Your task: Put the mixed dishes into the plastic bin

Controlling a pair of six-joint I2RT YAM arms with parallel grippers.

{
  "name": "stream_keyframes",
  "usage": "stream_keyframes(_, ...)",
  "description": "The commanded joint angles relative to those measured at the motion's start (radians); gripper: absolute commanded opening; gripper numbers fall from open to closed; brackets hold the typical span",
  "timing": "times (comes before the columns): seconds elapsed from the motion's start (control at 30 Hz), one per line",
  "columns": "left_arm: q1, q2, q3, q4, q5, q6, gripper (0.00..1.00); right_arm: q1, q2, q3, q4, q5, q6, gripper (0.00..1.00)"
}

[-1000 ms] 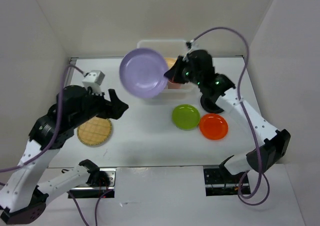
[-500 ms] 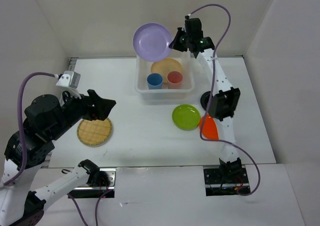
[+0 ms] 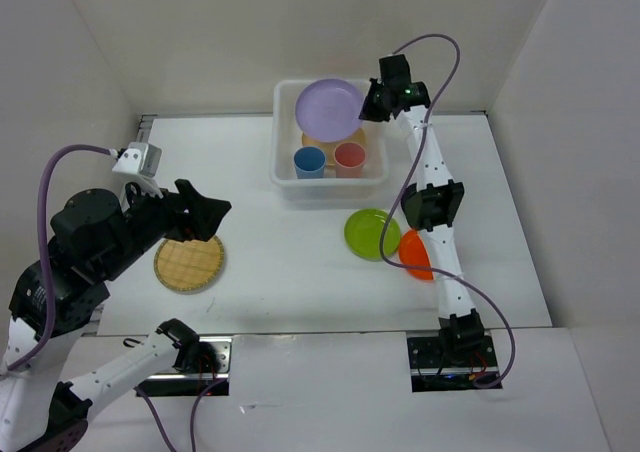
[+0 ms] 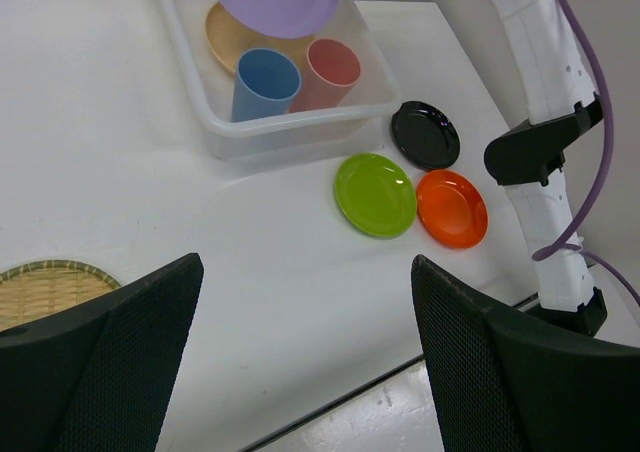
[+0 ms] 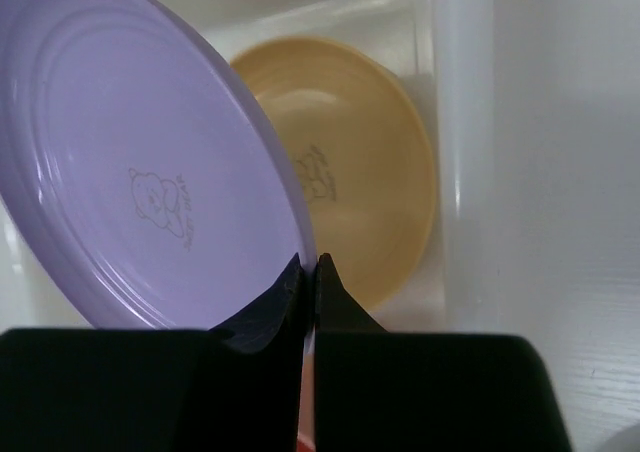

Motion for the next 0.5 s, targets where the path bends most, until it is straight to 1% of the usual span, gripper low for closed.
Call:
stream_keyframes(0.0, 0.006, -0.003, -0.005, 0.026, -0.005, 0.008, 0.91, 0.005, 0.050, 0.055, -0.059, 0.015, -0.015, 0.00)
stream_keyframes(0.2, 0.006, -0.003, -0.005, 0.026, -0.005, -0.001, 0.91, 0.004, 0.086, 0.055, -0.059, 0.035, -0.025, 0.00)
stream_keyframes(0.3, 0.006, -0.003, -0.005, 0.026, -0.005, -0.001, 0.91, 0.004, 0.095, 0.055, -0.068, 0.056, -0.034, 0.04)
stream_keyframes(0.33, 0.006, 0.006, -0.005, 0.026, -0.005, -0.001, 0.91, 0.004, 0.095, 0.055, -0.068, 0.056, -0.035, 0.08)
stream_keyframes(0.37, 0.006, 0.006, -0.005, 0.026, -0.005, -0.001, 0.91, 0.004, 0.095, 0.055, -0.068, 0.056, -0.035, 0.16)
stream_keyframes(0.43, 0.006, 0.006, -0.005, 0.026, -0.005, -0.001, 0.91, 0.004, 0.095, 0.055, -0.068, 0.056, -0.035, 0.28)
stream_keyframes(0.47, 0.006, 0.006, -0.005, 0.026, -0.005, -0.001, 0.91, 0.004, 0.095, 0.055, -0.068, 0.056, -0.035, 0.36)
